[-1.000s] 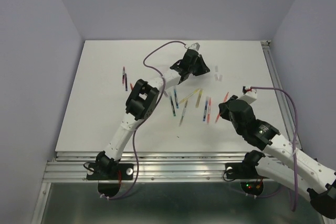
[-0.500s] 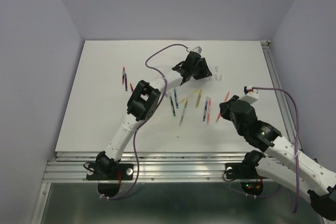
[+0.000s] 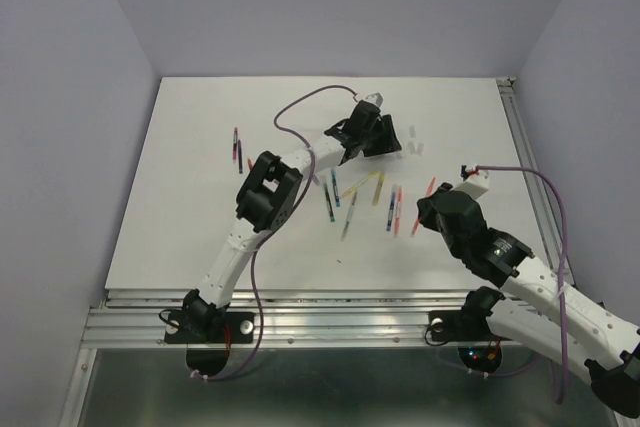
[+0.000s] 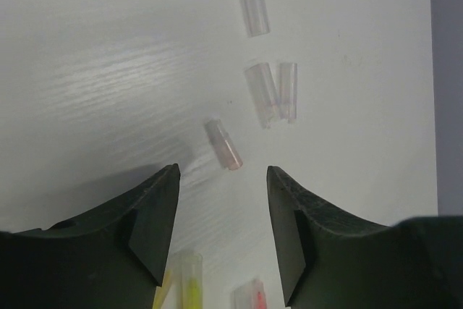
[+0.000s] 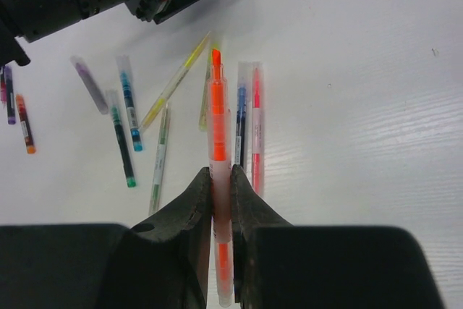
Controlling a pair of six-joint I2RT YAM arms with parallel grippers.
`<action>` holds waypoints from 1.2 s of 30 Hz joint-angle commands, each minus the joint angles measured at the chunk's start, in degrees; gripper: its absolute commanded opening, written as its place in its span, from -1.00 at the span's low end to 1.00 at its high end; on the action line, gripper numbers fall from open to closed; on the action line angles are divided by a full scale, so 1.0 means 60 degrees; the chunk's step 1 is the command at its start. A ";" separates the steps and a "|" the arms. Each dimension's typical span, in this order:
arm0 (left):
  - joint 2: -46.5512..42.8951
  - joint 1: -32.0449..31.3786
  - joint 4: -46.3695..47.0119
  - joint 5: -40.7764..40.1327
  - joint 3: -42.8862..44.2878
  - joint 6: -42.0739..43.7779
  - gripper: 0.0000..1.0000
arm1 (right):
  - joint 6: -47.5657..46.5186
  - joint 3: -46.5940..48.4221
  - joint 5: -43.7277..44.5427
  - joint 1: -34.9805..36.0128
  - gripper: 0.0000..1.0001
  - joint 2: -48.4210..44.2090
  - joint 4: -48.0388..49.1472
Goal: Open the pen caps
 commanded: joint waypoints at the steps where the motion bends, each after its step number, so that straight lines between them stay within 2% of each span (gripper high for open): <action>1: -0.2223 -0.0133 0.0937 0.0238 -0.1139 0.0589 0.28 | 0.0304 0.0606 0.0120 0.0016 -0.92 -0.0061 -0.0249; 3: -0.2914 -0.0191 0.1231 0.0297 -0.2379 0.0866 0.41 | 0.0450 0.0665 0.0061 0.0016 -0.91 -0.0075 -0.0395; 4: -0.3730 -0.0220 0.1392 0.0311 -0.2910 0.0984 0.49 | 0.0509 0.0665 0.0061 0.0016 -0.91 -0.0119 -0.0439; 6: -0.4685 -0.0293 0.2109 0.0632 -0.4841 0.1160 0.61 | 0.0685 0.0709 0.0032 0.0016 -0.91 -0.0177 -0.0542; 7: -0.5720 -0.0410 0.2416 0.0648 -0.5573 0.1292 0.64 | 0.0729 0.0709 -0.0012 0.0016 -0.91 -0.0207 -0.0528; 8: -0.6223 -0.0484 0.3101 0.0808 -0.6958 0.1336 0.71 | 0.0831 0.0680 -0.0099 0.0016 -0.91 -0.0265 -0.0455; 9: -0.7185 -0.0644 0.3615 0.0839 -0.7625 0.1467 0.74 | 0.0846 0.0666 -0.0245 0.0016 -0.91 -0.0280 -0.0396; 12: -0.8276 -0.0996 0.3928 0.0767 -0.9484 0.1556 0.76 | 0.0919 0.0607 -0.0524 0.0016 -0.91 -0.0295 -0.0031; 15: -0.9258 -0.1494 0.4030 0.0591 -1.0629 0.1572 0.76 | 0.1022 0.0578 -0.1021 0.0016 -0.92 -0.0047 0.0306; 18: -1.0136 -0.1904 0.4585 0.0779 -1.1524 0.1410 0.76 | 0.1066 0.0548 -0.1533 0.0016 -0.95 0.0391 0.0715; 21: -1.0431 -0.2357 0.4910 0.0883 -1.1806 0.1526 0.76 | 0.1168 0.0592 -0.1827 0.0016 -0.97 0.0860 0.1024; 30: -1.0813 -0.3106 0.5188 0.0620 -1.2538 0.1162 0.69 | 0.1710 0.0475 -0.1712 0.0016 -0.99 0.1067 0.1816; 36: -1.0594 -0.3238 0.5247 0.0341 -1.2466 0.1146 0.65 | 0.1901 0.0460 -0.2282 0.0016 -0.99 0.1126 0.2197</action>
